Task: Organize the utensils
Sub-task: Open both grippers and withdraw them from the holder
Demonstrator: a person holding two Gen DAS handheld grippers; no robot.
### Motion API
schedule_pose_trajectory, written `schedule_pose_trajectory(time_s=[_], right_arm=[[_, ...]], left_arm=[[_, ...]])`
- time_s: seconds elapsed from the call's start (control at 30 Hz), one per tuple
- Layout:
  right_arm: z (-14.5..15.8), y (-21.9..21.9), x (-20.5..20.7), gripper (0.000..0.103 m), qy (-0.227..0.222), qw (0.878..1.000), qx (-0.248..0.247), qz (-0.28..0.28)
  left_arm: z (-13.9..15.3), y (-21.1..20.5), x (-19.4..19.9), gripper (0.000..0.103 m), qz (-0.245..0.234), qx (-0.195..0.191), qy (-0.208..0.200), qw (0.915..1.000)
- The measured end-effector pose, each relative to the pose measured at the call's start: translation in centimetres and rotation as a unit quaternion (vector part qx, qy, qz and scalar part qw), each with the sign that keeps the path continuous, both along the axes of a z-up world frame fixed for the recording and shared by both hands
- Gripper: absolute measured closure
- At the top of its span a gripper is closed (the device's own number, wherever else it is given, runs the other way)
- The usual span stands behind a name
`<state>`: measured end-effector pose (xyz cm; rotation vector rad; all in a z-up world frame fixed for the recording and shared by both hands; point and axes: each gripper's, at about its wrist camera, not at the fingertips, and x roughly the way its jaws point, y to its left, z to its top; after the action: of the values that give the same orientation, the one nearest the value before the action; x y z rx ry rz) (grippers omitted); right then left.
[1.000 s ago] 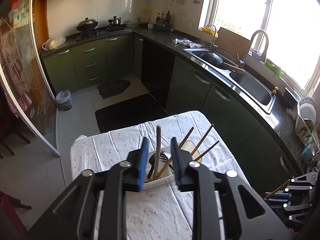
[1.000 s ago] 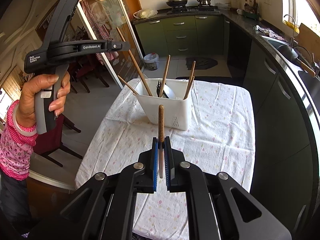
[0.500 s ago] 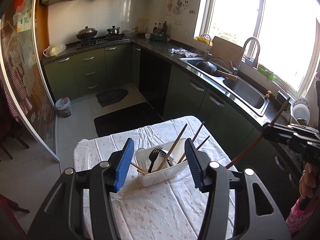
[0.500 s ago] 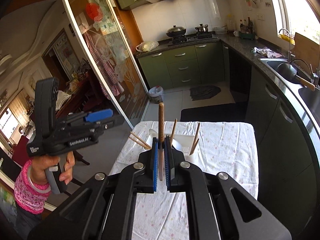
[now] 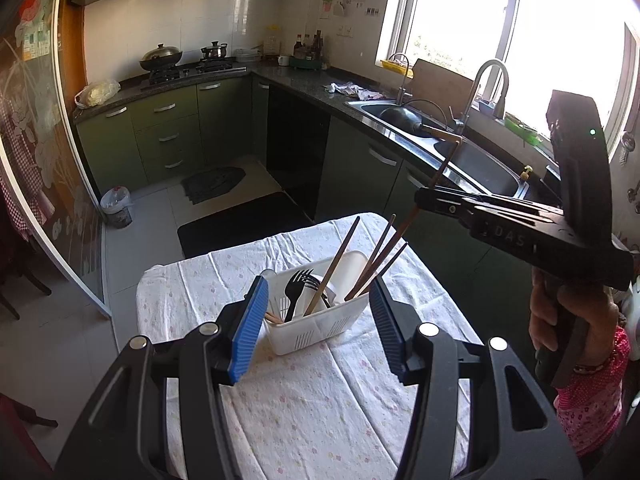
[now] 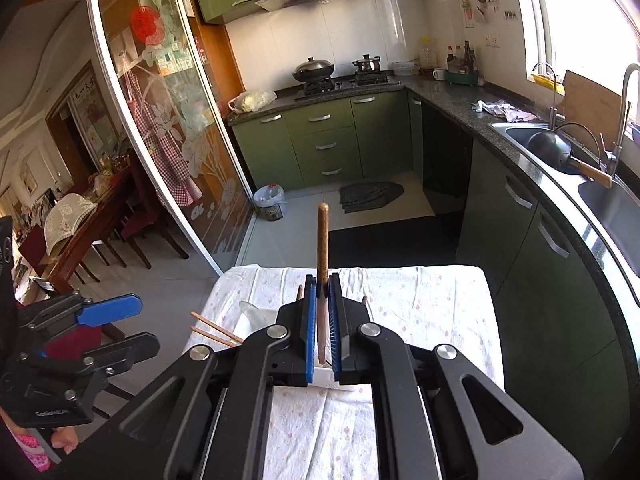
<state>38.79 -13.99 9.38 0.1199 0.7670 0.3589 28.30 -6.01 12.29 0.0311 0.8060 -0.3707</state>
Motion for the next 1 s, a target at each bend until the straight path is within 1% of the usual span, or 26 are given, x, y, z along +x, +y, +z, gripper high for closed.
schedule_pose_trajectory(time_s=[0.17, 0.23, 0.27, 0.3, 0.33, 0.4, 0.5, 0.57, 0.6, 0.67, 0.7, 0.73, 0.77, 0.8, 0.83, 0.9, 0.93, 0.97, 1.0], right_arm=[[-2.9, 1.7, 1.0, 0.096, 0.018, 0.999, -0.022, 0.017], [-4.0, 2.6, 1.3, 0.095, 0.03, 0.998, -0.036, 0.036], [-4.3, 2.9, 1.3, 0.082, 0.032, 0.998, -0.04, 0.036], [-4.5, 3.1, 0.8, 0.058, 0.029, 0.998, -0.04, 0.034], [-4.4, 2.9, 0.3, 0.05, 0.019, 0.999, -0.036, 0.035], [-3.9, 2.4, -0.9, 0.05, 0.005, 0.999, -0.028, 0.033], [-2.8, 1.0, -2.9, 0.05, -0.012, 0.999, 0.0, 0.039], [-2.3, -0.1, -4.8, 0.049, -0.017, 0.999, 0.016, 0.047], [-2.2, -0.7, -5.7, 0.047, -0.019, 0.998, 0.024, 0.05], [-2.3, -1.7, -7.8, 0.039, -0.018, 0.998, 0.034, 0.058], [-2.5, -2.1, -8.8, 0.034, -0.019, 0.997, 0.041, 0.063], [-2.7, -2.6, -10.0, 0.026, -0.021, 0.996, 0.048, 0.068], [-3.0, -3.2, -11.1, 0.021, -0.023, 0.996, 0.052, 0.07], [-3.3, -3.8, -12.2, 0.01, -0.026, 0.995, 0.058, 0.071], [-3.6, -4.4, -13.3, 0.004, -0.032, 0.995, 0.065, 0.073], [-4.5, -5.5, -15.4, 0.005, -0.036, 0.995, 0.064, 0.072], [-5.1, -6.1, -16.4, 0.005, -0.037, 0.996, 0.056, 0.065], [-5.7, -6.8, -17.2, 0.005, -0.038, 0.997, 0.047, 0.056], [-6.4, -7.3, -18.0, 0.005, -0.041, 0.998, 0.035, 0.045]], left_arm=[[-0.8, -0.3, 0.0, 0.052, -0.005, 0.0, 0.01, 0.9999], [-1.1, -0.5, 0.0, 0.051, -0.006, 0.0, 0.014, 0.9999], [-1.3, -0.4, -0.1, 0.051, -0.006, 0.0, 0.015, 0.9999], [-1.5, -0.4, -0.1, 0.051, -0.006, -0.001, 0.017, 0.9998], [-1.7, -0.3, -0.2, 0.051, -0.007, -0.002, 0.02, 0.9998], [-2.1, -0.4, -0.3, 0.05, -0.009, -0.004, 0.027, 0.9996], [-2.9, -0.3, -0.7, 0.05, -0.013, -0.011, 0.04, 0.9991], [-3.4, -0.2, -1.1, 0.049, -0.018, -0.02, 0.047, 0.9985], [-3.7, -0.1, -1.4, 0.048, -0.019, -0.023, 0.048, 0.9984], [-4.2, -0.2, -2.1, 0.04, -0.021, -0.03, 0.052, 0.9979], [-4.5, -0.1, -2.5, 0.038, -0.023, -0.035, 0.054, 0.9976], [-4.9, -0.1, -3.0, 0.034, -0.023, -0.038, 0.056, 0.9974], [-5.2, 0.0, -3.5, 0.03, -0.024, -0.041, 0.056, 0.9973], [-5.7, 0.1, -4.1, 0.027, -0.022, -0.044, 0.055, 0.9973], [-6.2, 0.3, -4.7, 0.022, -0.021, -0.045, 0.055, 0.9973], [-7.3, 0.7, -5.9, 0.016, -0.019, -0.045, 0.056, 0.9972], [-7.9, 1.0, -6.6, 0.011, -0.015, -0.042, 0.056, 0.9975], [-8.7, 1.2, -7.2, 0.007, -0.011, -0.034, 0.053, 0.998], [-9.5, 1.5, -8.0, 0.007, -0.008, -0.023, 0.049, 0.9985]])
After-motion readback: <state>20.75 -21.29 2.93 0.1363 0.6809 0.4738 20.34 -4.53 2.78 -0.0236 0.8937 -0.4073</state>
